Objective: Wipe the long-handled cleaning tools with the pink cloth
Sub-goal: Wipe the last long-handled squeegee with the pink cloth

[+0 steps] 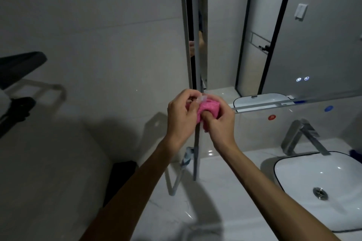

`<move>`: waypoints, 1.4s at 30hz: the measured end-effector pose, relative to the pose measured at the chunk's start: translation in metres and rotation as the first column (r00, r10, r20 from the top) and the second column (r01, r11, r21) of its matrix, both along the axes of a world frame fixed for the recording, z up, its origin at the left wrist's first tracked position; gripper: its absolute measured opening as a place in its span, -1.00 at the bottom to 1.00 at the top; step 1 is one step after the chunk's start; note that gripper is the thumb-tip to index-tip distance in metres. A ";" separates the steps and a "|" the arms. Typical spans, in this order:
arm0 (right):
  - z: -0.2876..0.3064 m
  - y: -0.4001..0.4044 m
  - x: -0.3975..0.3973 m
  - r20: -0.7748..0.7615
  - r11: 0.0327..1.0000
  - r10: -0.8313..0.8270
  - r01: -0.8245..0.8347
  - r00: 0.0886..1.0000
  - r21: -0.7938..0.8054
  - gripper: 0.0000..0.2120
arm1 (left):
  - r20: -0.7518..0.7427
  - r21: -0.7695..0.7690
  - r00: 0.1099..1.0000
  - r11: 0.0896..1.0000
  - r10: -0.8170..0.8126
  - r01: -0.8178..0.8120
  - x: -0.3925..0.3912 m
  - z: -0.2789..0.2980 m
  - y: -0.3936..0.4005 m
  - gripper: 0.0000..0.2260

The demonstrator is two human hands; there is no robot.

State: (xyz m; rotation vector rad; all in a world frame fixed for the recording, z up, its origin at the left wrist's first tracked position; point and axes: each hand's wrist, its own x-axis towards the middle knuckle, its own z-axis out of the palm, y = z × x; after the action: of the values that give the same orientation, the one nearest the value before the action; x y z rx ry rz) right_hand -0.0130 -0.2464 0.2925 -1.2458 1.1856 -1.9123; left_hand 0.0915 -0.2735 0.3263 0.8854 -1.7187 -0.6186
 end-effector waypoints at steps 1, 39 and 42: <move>0.004 0.001 0.001 -0.014 1.000 0.003 -0.003 1.000 -0.021 -0.62 | -0.024 -0.003 1.000 1.000 -0.011 0.011 0.002 0.004 0.002 -0.95; -0.008 -0.010 0.003 -0.128 0.972 0.229 -0.218 0.965 0.092 -0.68 | 0.016 -0.034 0.990 0.990 0.137 -0.137 0.029 -0.013 -0.009 -0.86; -0.009 -0.011 0.004 -0.158 0.975 0.220 -0.212 0.963 0.063 -0.67 | 0.006 -0.039 0.991 0.991 0.131 -0.131 0.030 -0.014 -0.010 -0.86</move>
State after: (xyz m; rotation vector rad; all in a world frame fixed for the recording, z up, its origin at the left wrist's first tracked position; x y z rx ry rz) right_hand -0.0090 -0.2575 0.2837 -1.4670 1.1160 -1.6420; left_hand 0.1215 -0.2839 0.3124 0.9665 -1.6593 -0.4933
